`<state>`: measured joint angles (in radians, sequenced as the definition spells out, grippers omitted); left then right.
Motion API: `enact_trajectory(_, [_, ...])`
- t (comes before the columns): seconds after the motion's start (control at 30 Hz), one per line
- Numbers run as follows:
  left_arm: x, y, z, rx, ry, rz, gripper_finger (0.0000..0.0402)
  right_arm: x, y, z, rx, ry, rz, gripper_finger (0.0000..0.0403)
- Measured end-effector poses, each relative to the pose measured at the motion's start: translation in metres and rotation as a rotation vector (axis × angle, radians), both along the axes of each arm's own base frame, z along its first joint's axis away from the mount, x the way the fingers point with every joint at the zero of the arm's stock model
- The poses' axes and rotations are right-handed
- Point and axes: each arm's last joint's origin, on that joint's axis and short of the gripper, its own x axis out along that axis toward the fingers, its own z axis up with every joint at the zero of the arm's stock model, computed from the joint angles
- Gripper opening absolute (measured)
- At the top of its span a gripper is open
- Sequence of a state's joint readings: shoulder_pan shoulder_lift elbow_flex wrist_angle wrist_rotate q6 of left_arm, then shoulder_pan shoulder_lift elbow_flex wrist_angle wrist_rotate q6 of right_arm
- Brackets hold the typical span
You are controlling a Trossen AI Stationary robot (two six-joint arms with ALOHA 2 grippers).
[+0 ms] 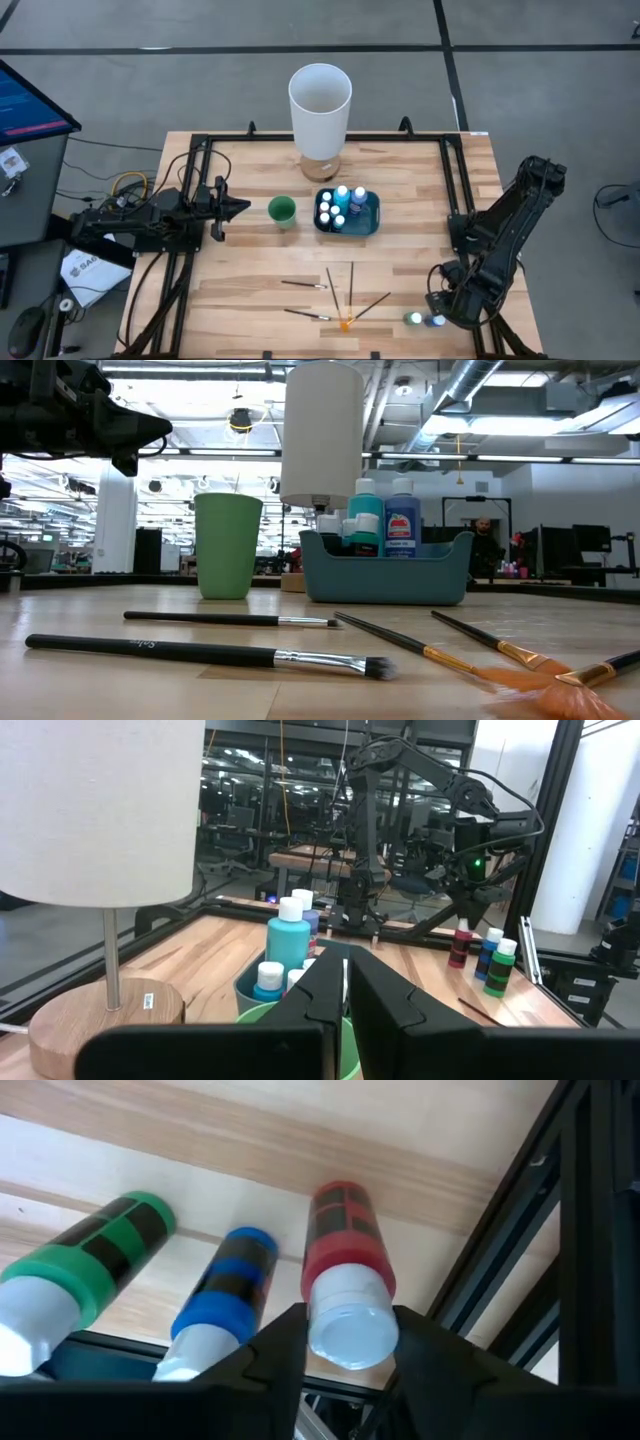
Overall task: Pick & Place Paint Supplies
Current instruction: Put the small red paint bottle into the green bin
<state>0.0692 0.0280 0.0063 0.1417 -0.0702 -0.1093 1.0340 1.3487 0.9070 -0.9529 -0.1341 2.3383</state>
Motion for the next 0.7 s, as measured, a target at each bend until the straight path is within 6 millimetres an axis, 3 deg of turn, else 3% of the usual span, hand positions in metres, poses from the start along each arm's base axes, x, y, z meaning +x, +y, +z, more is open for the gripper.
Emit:
enact_trajectory(0.1, [0.000, 0.000, 0.000, 0.000, -0.001, 0.000, 0.0008, 0.000, -0.001, 0.000, -0.004, 0.003, 0.005, 0.0108])
enact_trajectory(0.33, [0.000, 0.000, 0.000, 0.000, -0.003, 0.000, 0.0008, -0.004, -0.007, 0.001, -0.049, 0.027, 0.023, 0.0107])
enact_trajectory(0.7, [0.000, 0.000, 0.000, 0.000, -0.002, 0.000, 0.0008, -0.001, -0.066, 0.033, -0.062, 0.011, 0.000, 0.0107])
